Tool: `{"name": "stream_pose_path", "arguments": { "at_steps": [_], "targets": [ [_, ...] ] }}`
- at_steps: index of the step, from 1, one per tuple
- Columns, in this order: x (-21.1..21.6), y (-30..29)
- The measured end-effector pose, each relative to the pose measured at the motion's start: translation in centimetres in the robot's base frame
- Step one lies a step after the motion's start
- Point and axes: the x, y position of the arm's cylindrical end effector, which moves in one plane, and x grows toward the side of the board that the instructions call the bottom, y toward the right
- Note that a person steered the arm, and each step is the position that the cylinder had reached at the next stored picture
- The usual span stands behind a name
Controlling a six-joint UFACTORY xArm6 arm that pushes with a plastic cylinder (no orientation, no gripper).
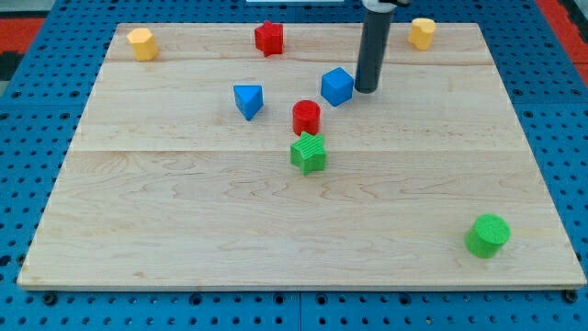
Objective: Place blue cube to the left of the blue triangle
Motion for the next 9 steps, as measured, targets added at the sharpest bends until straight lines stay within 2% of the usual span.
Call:
{"name": "stream_pose_path", "arguments": {
  "at_steps": [2,3,4,5,6,7,9],
  "targets": [
    [-0.4,-15.9],
    [-0.4,-18.0],
    [-1.4,-11.9],
    [0.8,-9.4],
    [3.8,-10.6],
    [4.5,-15.8],
    [1.7,-19.8]
  ]
}}
